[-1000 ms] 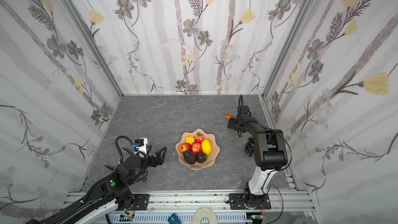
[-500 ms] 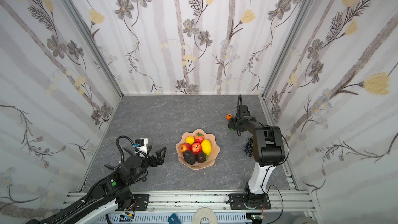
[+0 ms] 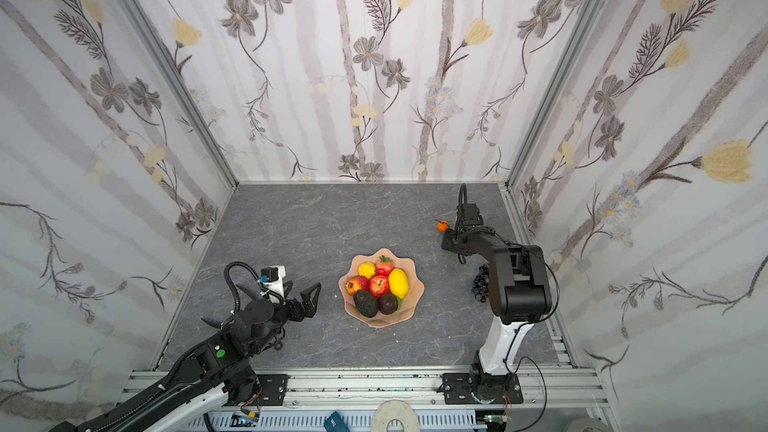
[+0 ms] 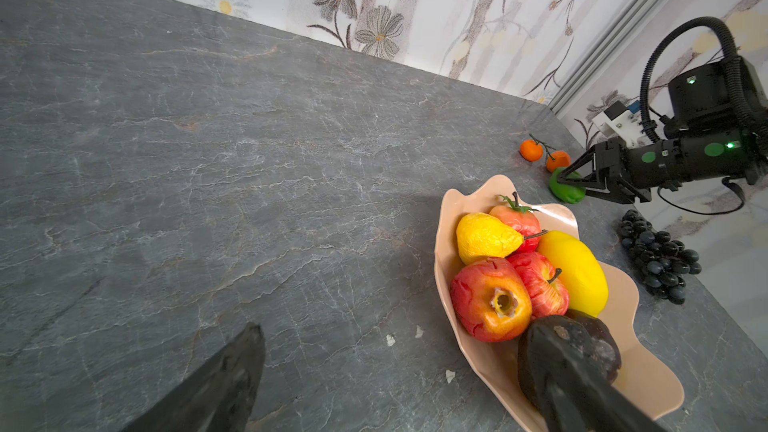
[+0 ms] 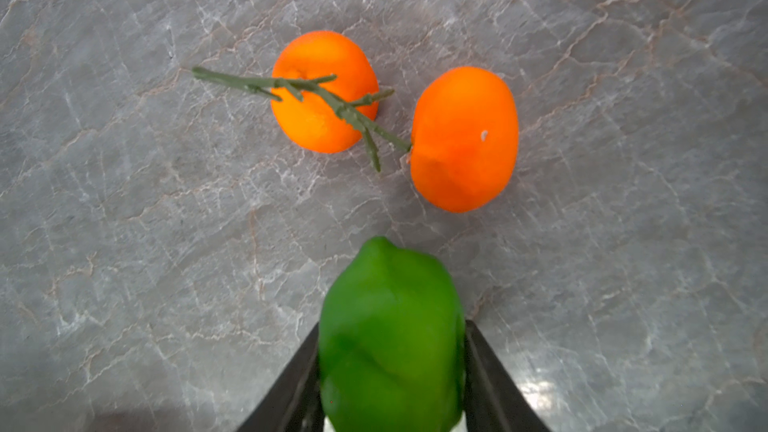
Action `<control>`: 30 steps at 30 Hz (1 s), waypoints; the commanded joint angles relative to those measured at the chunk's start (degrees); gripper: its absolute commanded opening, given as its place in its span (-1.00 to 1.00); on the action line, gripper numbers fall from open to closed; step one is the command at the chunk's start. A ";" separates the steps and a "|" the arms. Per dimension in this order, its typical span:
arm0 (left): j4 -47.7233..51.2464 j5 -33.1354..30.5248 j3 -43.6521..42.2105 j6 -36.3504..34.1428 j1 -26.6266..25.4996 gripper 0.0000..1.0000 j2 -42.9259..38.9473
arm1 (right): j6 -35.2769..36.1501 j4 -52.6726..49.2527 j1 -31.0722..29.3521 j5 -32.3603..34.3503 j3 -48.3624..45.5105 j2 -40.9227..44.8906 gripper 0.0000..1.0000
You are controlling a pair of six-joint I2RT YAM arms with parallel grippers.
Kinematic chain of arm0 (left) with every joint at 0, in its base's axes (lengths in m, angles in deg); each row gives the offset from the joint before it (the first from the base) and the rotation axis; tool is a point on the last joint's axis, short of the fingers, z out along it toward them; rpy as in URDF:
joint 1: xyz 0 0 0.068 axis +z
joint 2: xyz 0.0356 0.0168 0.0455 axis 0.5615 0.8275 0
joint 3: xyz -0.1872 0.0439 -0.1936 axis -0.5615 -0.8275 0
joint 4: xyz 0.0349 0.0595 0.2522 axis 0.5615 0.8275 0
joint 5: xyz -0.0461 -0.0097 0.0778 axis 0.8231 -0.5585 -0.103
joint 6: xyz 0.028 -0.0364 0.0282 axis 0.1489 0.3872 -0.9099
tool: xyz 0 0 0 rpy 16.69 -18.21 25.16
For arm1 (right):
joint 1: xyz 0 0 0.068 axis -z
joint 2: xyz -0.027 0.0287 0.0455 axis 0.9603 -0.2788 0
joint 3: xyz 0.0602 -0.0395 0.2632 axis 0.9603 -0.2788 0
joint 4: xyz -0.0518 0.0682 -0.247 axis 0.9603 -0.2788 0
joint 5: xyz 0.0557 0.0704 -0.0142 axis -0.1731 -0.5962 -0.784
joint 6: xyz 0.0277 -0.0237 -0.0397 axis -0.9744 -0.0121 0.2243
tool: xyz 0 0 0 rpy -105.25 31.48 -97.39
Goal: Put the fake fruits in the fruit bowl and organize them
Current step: 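Lower the right gripper onto the green lime and close on it, then carry the lime over the bowl while the left gripper reaches toward it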
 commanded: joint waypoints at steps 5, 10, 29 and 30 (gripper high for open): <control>-2.96 0.07 1.48 2.83 0.31 1.00 4.29 | 1.32 3.81 -0.76 -1.53 -3.49 6.37 -0.13; -3.91 1.89 3.73 4.14 0.55 1.00 7.76 | 3.21 4.19 -4.23 -2.11 -6.03 11.17 -0.15; -23.67 22.56 17.86 17.22 0.13 0.92 33.42 | 0.89 11.18 -29.14 -4.70 -18.94 36.53 -0.16; -24.35 23.08 18.62 17.50 -0.15 0.91 34.55 | 0.39 12.18 -30.37 -4.74 -18.95 36.99 -0.17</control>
